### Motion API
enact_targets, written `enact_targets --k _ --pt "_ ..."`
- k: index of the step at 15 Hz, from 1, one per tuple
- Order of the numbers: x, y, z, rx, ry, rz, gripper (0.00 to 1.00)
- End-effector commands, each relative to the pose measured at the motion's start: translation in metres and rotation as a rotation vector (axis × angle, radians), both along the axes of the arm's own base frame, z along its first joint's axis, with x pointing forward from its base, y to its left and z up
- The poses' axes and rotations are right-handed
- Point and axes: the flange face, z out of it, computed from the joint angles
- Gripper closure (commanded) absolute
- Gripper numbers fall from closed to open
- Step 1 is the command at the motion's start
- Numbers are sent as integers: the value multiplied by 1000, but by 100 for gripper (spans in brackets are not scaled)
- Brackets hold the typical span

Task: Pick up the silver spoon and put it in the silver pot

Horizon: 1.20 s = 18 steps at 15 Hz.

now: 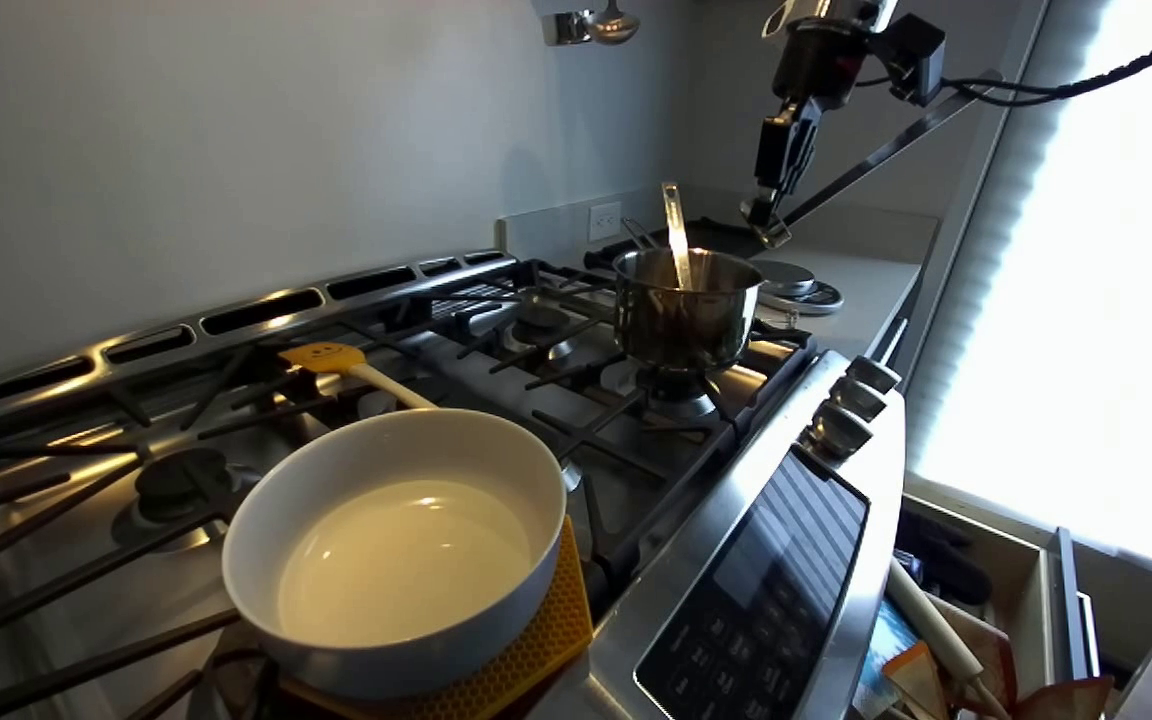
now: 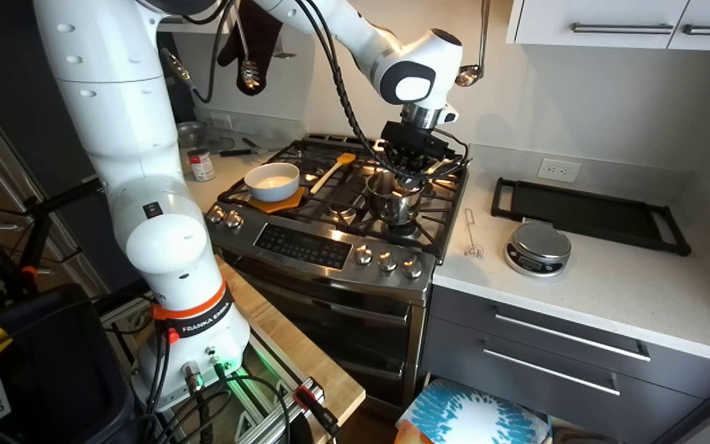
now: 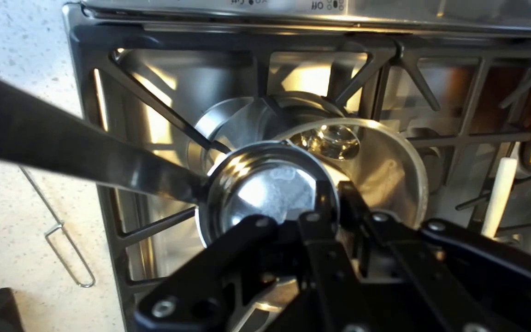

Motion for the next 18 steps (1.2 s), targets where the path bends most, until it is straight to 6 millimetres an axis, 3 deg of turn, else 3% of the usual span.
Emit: enact_targets --k 1,6,13,17,18 --pt "25 7 -12 -37 -3 71 98" --pt "51 32 -17 -40 -18 182 98" --pt "83 56 -55 37 52 253 98" --pt "92 73 -65 113 146 300 98" --pt "94 75 -67 122 168 306 73"
